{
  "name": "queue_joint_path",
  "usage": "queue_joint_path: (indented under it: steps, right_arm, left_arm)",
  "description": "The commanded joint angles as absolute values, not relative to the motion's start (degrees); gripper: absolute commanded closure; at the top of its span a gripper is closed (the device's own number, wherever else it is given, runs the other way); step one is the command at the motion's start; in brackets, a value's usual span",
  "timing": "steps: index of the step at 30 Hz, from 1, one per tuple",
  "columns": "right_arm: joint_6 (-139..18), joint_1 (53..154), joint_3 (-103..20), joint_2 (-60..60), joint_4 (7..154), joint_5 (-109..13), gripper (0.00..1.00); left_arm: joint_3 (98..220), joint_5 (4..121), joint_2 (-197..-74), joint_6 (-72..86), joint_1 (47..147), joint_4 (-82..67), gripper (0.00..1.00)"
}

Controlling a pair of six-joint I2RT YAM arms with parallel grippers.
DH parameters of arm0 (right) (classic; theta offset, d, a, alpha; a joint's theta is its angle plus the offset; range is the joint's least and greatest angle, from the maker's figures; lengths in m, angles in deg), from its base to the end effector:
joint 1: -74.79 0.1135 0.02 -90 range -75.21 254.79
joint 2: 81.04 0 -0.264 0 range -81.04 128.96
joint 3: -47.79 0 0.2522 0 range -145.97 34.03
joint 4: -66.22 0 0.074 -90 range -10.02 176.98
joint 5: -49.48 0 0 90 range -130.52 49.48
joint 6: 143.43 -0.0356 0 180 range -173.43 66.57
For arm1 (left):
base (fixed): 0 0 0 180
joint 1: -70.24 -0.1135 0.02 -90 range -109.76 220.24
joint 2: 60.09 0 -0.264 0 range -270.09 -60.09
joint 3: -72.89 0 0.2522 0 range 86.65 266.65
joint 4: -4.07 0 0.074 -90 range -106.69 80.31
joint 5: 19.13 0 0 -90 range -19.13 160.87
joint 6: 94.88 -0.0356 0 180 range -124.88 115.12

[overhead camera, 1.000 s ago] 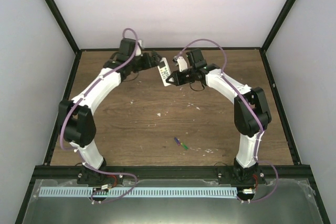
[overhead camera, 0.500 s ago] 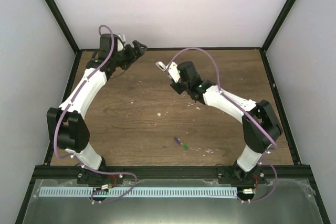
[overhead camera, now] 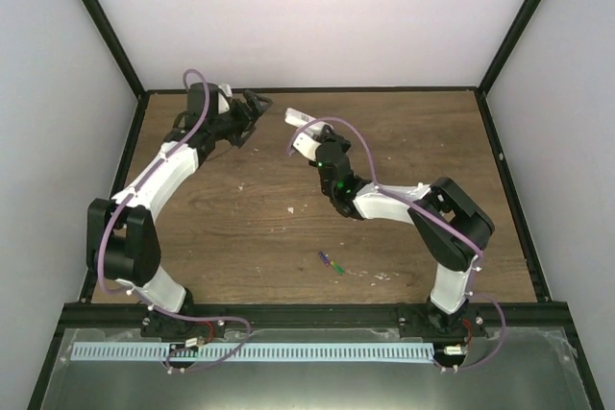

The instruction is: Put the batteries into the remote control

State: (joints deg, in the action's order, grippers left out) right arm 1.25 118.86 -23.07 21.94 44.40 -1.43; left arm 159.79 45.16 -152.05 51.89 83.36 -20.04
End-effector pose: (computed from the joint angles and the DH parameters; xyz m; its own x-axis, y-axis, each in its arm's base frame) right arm 0.2979 0.2571 0.2185 0.0025 -0.8790 -0.4768 -0.1592 0.4704 -0.8680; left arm 0.3596 -0.0997 0.3034 -0.7398 -0.6014 -0.3016 -0.0828 0.5263 -0.8463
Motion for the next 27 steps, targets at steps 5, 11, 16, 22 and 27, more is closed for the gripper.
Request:
queue_joint_path:
  steps: [5,11,16,22,27]
  right_arm:
    - [9.59,122.33,-25.29,24.59,29.56,2.57,0.98]
    - [11.71,123.01,-25.24,26.12,27.49,2.33,0.98]
    - [13.08,123.26,-25.90,27.25,26.45,2.54,0.98]
    - [14.86,123.88,-26.41,28.00,24.69,2.64,0.98]
    - [15.36,124.27,-26.79,28.67,24.35,2.47,0.98]
  left_arm:
    - [155.09,44.47,-150.05,57.07,84.65,-9.82,0.13]
    - [155.74,44.07,-150.75,57.61,85.22,-9.88,0.15]
    - [155.91,43.80,-151.20,57.70,85.66,-10.27,0.17]
    - [156.25,44.34,-151.10,56.74,85.97,-11.18,0.19]
    - [156.64,43.59,-151.73,57.08,86.22,-10.77,0.26]
